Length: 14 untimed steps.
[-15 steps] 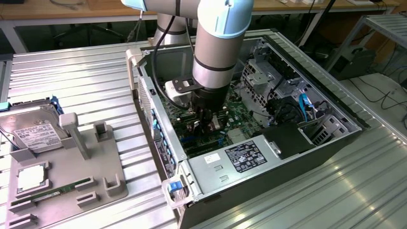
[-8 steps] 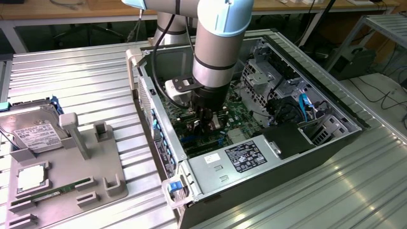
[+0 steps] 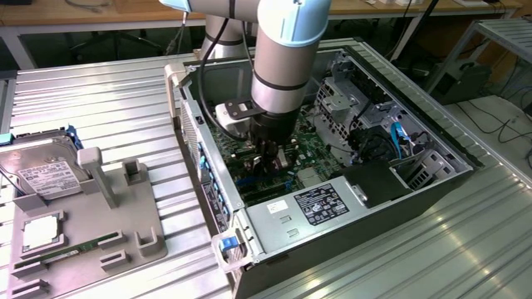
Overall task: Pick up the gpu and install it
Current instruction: 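Insert the gpu into the slot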
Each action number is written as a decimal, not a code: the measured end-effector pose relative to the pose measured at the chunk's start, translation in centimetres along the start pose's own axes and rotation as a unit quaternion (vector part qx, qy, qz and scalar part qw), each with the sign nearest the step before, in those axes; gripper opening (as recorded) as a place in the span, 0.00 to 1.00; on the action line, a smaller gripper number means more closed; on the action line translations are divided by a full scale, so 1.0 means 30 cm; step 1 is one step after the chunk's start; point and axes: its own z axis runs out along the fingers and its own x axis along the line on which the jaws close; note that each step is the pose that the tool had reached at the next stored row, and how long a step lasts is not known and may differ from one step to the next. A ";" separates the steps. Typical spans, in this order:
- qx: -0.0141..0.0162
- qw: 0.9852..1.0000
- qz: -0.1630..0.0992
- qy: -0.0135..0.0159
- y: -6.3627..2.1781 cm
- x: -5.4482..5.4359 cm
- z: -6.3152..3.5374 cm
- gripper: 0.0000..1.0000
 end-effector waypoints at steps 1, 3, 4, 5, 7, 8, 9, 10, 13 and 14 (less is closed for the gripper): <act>0.000 1.000 -0.001 0.000 0.000 -0.002 0.000 0.28; 0.000 1.000 -0.002 0.000 0.000 -0.002 0.000 0.28; 0.000 1.000 -0.002 0.000 0.000 -0.002 0.000 0.28; 0.000 1.000 -0.002 0.000 0.000 -0.002 0.000 0.28; 0.000 1.000 -0.002 0.000 0.000 -0.002 0.000 0.28; 0.000 1.000 -0.002 0.000 0.000 -0.002 0.000 0.28; 0.000 1.000 -0.002 0.000 0.000 -0.002 0.000 0.28; 0.000 1.000 -0.002 0.000 0.000 -0.002 0.001 0.28; 0.000 1.000 -0.002 0.000 0.000 -0.002 0.007 0.28; 0.000 1.000 -0.002 0.000 0.000 -0.002 0.009 0.28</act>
